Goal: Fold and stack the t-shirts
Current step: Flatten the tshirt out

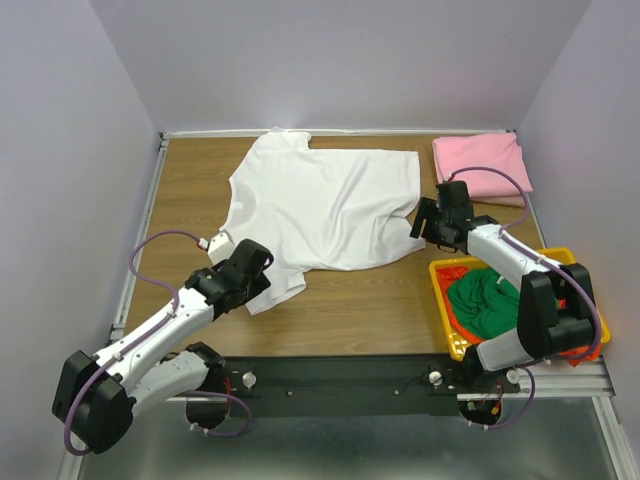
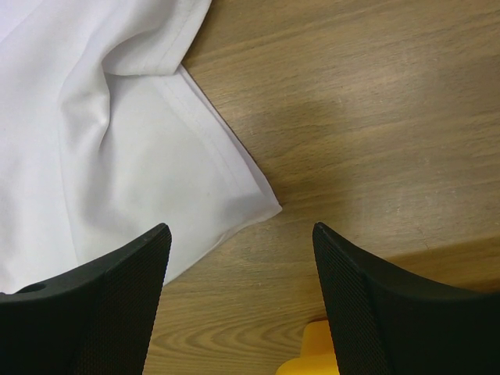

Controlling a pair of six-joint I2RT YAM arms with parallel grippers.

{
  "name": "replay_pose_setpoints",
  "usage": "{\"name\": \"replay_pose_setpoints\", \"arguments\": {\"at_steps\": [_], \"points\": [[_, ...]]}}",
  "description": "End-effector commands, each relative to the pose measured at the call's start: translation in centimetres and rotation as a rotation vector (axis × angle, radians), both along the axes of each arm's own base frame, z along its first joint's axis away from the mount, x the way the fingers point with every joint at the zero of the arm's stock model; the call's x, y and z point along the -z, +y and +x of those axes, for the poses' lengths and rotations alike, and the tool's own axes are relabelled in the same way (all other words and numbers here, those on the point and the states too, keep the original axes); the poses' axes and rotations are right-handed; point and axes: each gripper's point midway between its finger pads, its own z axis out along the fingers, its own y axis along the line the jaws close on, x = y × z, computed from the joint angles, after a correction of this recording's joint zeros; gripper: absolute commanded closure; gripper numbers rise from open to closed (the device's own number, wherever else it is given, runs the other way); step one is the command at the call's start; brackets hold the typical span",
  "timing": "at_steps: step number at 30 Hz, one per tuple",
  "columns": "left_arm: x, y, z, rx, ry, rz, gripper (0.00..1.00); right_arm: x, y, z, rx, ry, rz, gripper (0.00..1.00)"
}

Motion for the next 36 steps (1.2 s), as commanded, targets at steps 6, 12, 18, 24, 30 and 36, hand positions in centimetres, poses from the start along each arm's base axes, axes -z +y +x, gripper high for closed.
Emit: {"name": "replay_pose_setpoints", "arguments": {"at_steps": [6, 12, 18, 24, 30, 36], "points": [[1.0, -0.2, -1.6, -0.133, 0.145, -0.006, 0.41, 0.2, 0.5, -0.3, -0.038, 0.008, 0.024, 0.20], [3.2, -0.3, -2.4, -0.200, 0.282, 0.106, 0.41, -0.2, 0.8, -0.2, -0.050, -0.008, 0.039, 0.20], [4.3, -0.3, -2.8, -0.232, 0.324, 0.150, 0.46, -0.2, 0.9, -0.2, -0.057, -0.008, 0.043, 0.20], [4.8, -0.5, -2.5, -0.243, 0.327, 0.169, 0.46, -0.1, 1.1, -0.1, -0.062, -0.008, 0.046, 0.20], [5.2, -1.2, -2.1, -0.219, 0.331, 0.170, 0.46, 0.1, 0.9, -0.1, -0.058, -0.004, 0.041, 0.20], [6.6, -1.4, -2.3, -0.212, 0.345, 0.165, 0.46, 0.0, 0.8, -0.3, -0.056, -0.010, 0.033, 0.20]]}}
